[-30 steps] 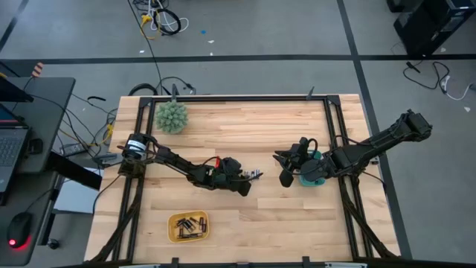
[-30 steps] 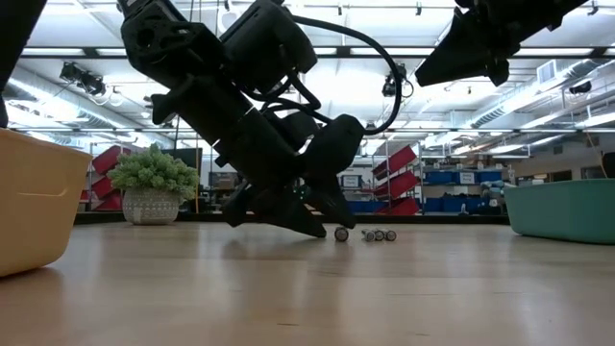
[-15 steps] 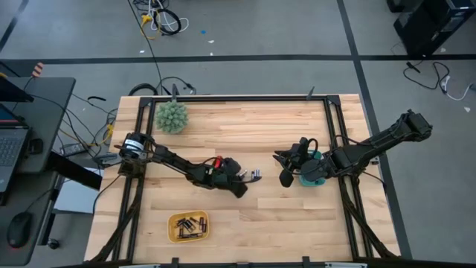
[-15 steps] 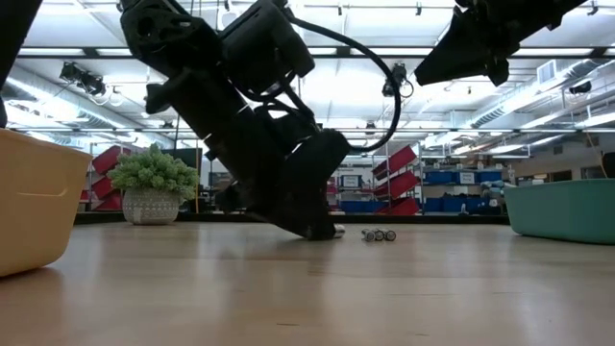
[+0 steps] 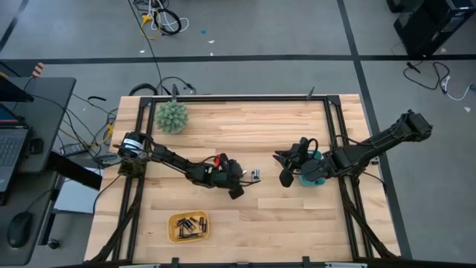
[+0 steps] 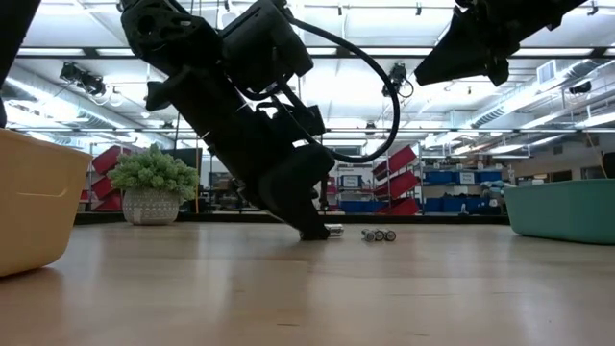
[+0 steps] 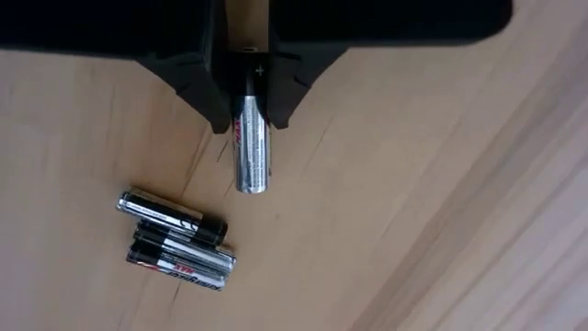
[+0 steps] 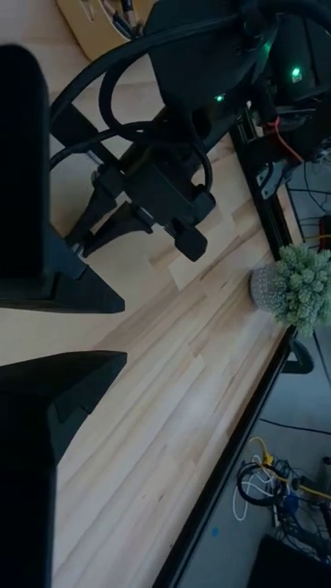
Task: Sort batteries
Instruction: Put the silver battery into the green bin
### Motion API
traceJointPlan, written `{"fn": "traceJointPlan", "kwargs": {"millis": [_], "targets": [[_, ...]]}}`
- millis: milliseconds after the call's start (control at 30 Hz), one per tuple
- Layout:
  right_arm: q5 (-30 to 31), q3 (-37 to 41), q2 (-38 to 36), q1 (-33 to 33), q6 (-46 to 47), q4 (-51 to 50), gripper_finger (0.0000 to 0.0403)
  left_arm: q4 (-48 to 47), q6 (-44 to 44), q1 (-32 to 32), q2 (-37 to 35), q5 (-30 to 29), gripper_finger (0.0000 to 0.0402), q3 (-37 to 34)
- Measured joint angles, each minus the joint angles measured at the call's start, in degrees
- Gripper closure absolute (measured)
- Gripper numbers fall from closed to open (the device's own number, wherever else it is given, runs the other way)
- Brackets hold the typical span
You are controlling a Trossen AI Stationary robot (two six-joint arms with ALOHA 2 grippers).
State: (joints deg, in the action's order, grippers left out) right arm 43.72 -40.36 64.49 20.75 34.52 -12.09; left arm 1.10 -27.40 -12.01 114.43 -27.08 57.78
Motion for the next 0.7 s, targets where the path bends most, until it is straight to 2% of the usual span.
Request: {"fn": "traceJointPlan", "kwargs": {"millis": [433,700], "targets": [[0.2,0.0,0.1,0.7,-3.7,-0.2,0.0341,0.7,0.5,-0.9,-2.1,0.1,0.0384,-0.3],[0.2,0.0,0.2,2.9,-7.6,0.0,0.0341,1.9,5.3,-1.4,-5.0,2.5,0.0384,-0.6]]}}
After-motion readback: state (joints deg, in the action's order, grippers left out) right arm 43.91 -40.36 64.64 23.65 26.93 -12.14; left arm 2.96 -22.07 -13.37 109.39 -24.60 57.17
